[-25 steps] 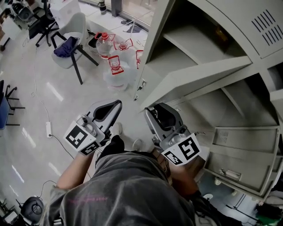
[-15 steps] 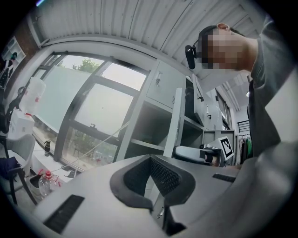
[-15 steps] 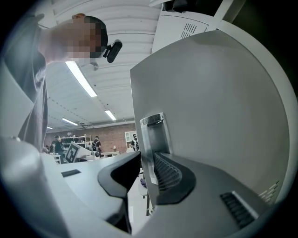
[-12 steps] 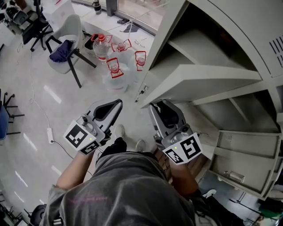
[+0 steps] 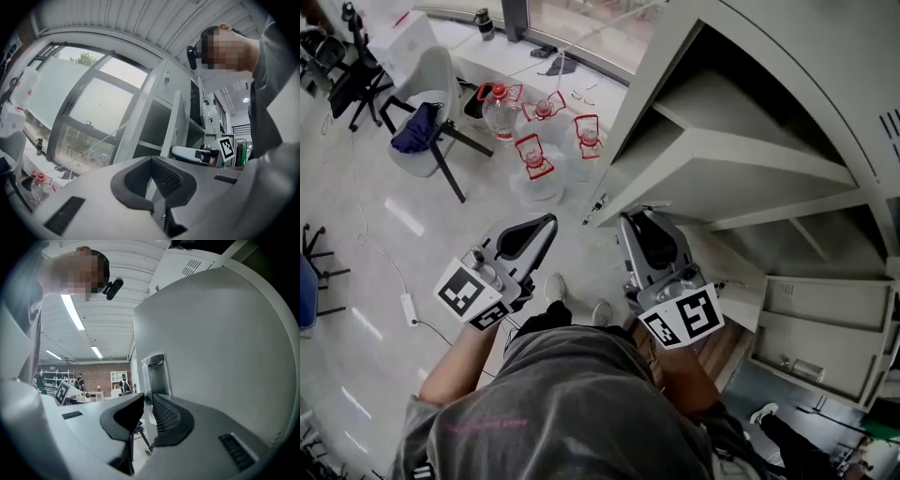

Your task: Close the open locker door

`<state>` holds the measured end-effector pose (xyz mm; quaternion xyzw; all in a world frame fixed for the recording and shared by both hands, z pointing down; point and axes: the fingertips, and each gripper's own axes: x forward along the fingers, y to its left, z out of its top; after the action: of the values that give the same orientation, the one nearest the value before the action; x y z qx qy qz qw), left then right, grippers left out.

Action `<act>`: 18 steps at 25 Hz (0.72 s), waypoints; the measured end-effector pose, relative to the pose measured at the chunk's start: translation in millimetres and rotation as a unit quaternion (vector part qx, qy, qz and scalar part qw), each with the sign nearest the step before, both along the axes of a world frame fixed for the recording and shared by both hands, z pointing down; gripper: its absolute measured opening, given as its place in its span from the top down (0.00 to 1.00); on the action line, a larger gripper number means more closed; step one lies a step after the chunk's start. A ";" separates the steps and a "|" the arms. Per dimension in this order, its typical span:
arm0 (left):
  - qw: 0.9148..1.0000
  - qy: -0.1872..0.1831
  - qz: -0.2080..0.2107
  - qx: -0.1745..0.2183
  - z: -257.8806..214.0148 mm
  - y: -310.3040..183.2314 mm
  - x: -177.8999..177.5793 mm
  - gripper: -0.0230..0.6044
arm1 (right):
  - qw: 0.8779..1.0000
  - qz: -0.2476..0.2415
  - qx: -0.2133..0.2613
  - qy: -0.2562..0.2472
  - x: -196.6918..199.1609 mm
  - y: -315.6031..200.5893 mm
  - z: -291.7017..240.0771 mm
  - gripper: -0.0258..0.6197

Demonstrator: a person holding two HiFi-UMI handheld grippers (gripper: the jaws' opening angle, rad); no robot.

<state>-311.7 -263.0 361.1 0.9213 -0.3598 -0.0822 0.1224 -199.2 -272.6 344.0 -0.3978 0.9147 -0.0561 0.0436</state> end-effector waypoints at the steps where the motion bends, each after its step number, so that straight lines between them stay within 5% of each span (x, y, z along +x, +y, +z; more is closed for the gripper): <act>1: 1.000 0.001 0.004 -0.001 -0.7 -3.0 -1.0 0.94 | 1.000 0.005 0.000 0.001 -1.0 -3.3 -1.2 0.86; 18: 0.999 0.006 0.048 -0.010 0.0 -51.7 -15.2 0.94 | 0.994 0.102 0.015 0.040 -4.5 -57.8 -4.9 0.87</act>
<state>-326.9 -314.7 361.1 0.9358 -0.3150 -0.0779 0.1375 -203.6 -330.4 339.1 -0.4902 0.8711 -0.0218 0.0182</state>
